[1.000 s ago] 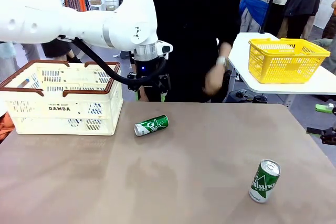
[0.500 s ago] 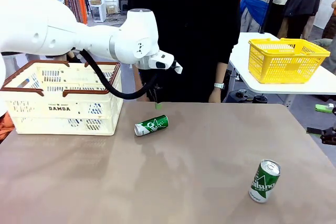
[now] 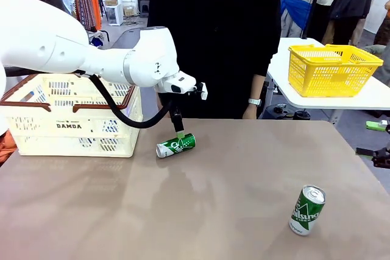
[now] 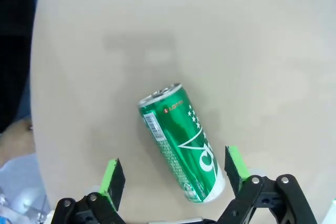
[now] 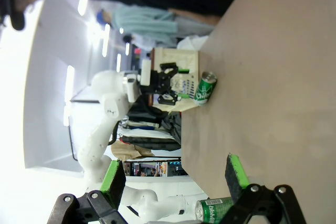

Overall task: Place the drinks into the Shopping basket.
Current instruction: Pick up one drink and place it into the Shopping basket.

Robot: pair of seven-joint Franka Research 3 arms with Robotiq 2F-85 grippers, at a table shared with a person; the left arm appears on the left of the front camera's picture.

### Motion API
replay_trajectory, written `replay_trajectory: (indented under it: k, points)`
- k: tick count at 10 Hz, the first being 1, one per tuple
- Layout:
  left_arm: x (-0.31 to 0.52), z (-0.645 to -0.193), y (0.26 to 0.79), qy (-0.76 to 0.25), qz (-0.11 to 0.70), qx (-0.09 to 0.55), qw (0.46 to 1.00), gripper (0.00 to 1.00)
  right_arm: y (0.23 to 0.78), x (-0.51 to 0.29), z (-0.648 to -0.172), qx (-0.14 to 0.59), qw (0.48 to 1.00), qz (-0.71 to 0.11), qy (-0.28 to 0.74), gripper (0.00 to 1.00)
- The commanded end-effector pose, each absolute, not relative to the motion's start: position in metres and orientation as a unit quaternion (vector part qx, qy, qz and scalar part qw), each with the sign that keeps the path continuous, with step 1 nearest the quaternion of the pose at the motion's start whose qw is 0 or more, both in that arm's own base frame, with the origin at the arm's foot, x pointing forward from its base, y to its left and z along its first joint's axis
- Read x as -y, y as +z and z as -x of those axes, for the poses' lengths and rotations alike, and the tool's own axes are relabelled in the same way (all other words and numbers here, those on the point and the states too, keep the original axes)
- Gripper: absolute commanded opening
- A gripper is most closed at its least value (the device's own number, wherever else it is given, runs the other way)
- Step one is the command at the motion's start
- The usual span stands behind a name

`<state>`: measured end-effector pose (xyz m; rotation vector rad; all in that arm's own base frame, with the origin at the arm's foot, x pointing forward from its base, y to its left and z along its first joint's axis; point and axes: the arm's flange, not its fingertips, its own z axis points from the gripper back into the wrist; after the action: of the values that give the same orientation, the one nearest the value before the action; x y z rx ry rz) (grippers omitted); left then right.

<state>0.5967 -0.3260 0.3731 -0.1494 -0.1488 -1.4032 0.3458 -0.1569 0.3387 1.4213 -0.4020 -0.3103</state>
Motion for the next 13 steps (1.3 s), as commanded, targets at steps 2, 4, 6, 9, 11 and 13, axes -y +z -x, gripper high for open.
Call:
replay_trajectory:
  k: [2, 4, 6, 9, 11, 13]
  points:
    - [0.317, -0.594, 0.359, -0.627, 0.068, 0.05, 0.775, 1.0, 0.344, 0.158, -0.345, 0.172, 0.73, -0.645, -0.144, 1.0]
    - [0.319, -0.592, 0.338, -0.619, 0.077, 0.027, 0.781, 1.0, 0.344, 0.158, -0.345, 0.172, 0.73, -0.645, -0.144, 1.0]
    - [0.325, -0.591, 0.322, -0.616, 0.083, 0.013, 0.783, 1.0, 0.344, 0.158, -0.345, 0.172, 0.73, -0.645, -0.144, 1.0]
    - [0.34, -0.598, 0.305, -0.61, 0.061, -0.017, 0.79, 1.0, 0.344, 0.158, -0.345, 0.172, 0.73, -0.645, -0.144, 1.0]
    - [0.345, -0.602, 0.303, -0.605, 0.05, -0.028, 0.795, 1.0, 0.344, 0.158, -0.345, 0.172, 0.73, -0.645, -0.144, 1.0]
    - [0.344, -0.603, 0.304, -0.604, 0.046, -0.036, 0.794, 0.0, 0.344, 0.158, -0.345, 0.172, 0.73, -0.645, -0.144, 1.0]
